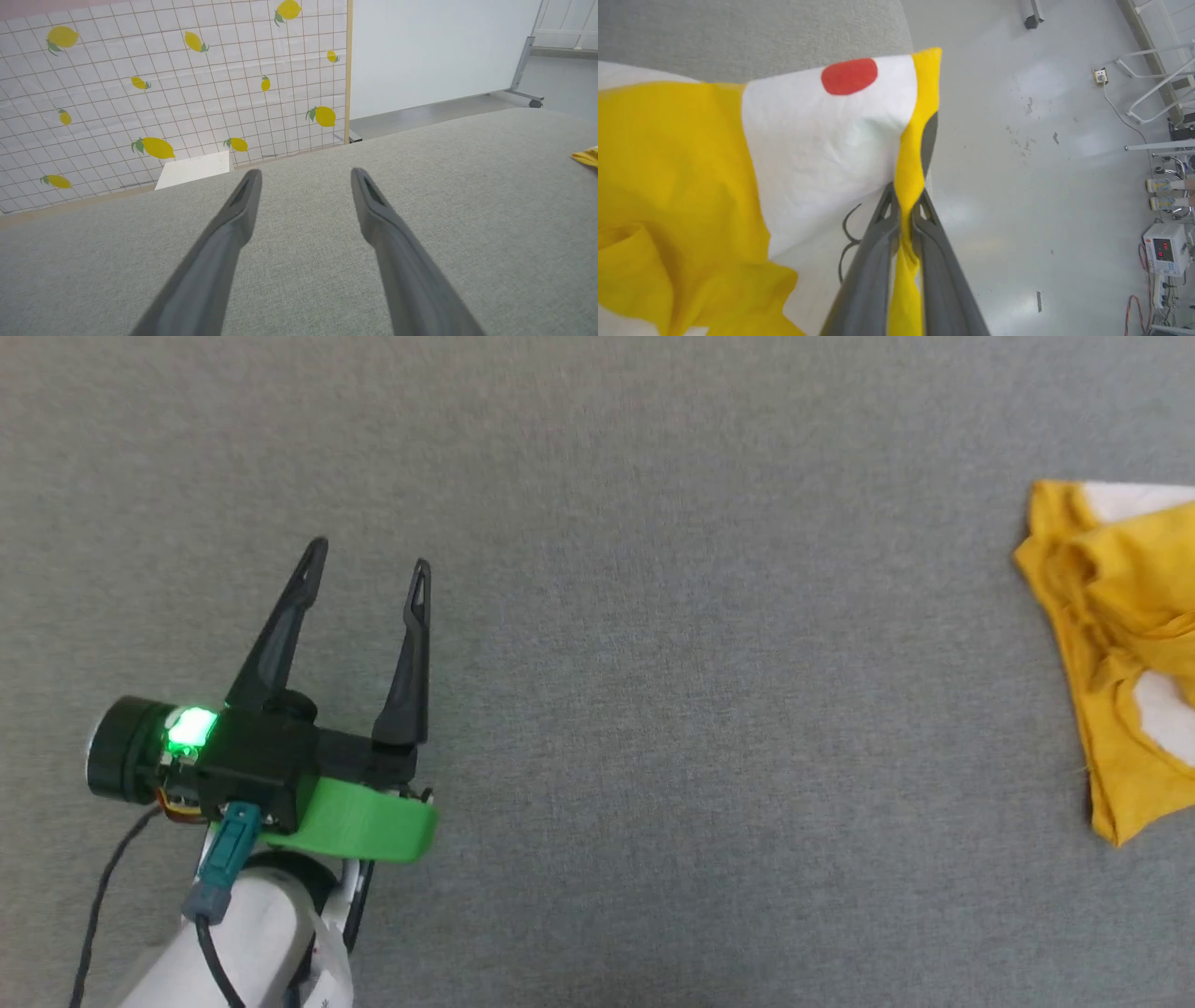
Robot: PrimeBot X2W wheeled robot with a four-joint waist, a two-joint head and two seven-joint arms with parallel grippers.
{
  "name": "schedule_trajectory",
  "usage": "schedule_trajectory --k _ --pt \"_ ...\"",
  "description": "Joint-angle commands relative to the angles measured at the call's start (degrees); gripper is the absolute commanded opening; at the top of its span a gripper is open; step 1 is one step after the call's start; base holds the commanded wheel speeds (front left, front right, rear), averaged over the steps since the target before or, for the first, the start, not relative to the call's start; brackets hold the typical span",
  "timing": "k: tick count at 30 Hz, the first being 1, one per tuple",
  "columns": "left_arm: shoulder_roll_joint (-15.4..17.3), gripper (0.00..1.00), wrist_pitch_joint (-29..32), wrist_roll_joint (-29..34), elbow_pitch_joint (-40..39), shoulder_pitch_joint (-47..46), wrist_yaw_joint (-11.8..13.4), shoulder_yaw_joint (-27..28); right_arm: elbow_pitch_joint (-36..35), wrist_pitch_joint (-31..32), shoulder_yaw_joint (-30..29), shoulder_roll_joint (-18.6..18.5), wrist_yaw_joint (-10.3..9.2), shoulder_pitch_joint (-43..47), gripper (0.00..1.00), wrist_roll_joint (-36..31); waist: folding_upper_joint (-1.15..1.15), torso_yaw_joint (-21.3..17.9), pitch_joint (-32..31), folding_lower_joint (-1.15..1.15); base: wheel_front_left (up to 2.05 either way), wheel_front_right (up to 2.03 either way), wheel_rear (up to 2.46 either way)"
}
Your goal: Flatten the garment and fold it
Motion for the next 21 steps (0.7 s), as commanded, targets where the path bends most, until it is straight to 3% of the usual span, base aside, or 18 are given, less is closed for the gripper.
schedule_trajectory --k 1,8,9,10,12,21 --pt "0.35 1.00 0.43 0.58 -0.42 -1.47 -0.15 -0.22 1.09 -0.82 -0.86 -0.15 -0.10 -1.27 0.00 -0.87 0.00 -0.95 5.09 0.00 0.00 0.00 0.00" --pt "0.77 1.00 2.05 2.00 -1.39 -3.46 0.11 -0.57 6.73 -4.71 -3.37 1.84 -0.10 -4.13 0.02 -4.94 0.00 -0.92 8.09 0.00 0.00 0.00 0.00" --pt "0.80 1.00 2.21 2.10 -1.42 -3.56 0.25 -0.52 7.43 -5.06 -3.56 2.24 -0.10 -4.54 0.21 -5.51 0.00 -0.89 8.21 0.00 0.00 0.00 0.00" --pt "0.79 1.00 2.39 2.22 -1.48 -3.65 0.55 -0.38 8.18 -5.49 -3.66 2.64 -0.10 -5.01 0.59 -6.15 0.00 -0.84 8.36 0.00 0.00 0.00 0.00" --pt "0.66 1.00 2.43 2.24 -1.79 -3.83 0.89 -0.19 9.23 -6.35 -3.71 3.24 -0.10 -5.97 1.00 -7.10 0.00 -0.80 8.51 0.00 0.00 0.00 0.00" --pt "-0.29 1.00 0.45 1.20 -1.36 -3.24 0.86 -0.51 12.27 -7.57 -2.94 3.13 -0.10 -8.07 1.00 -9.01 0.00 -0.10 4.70 0.00 0.00 0.00 0.00"
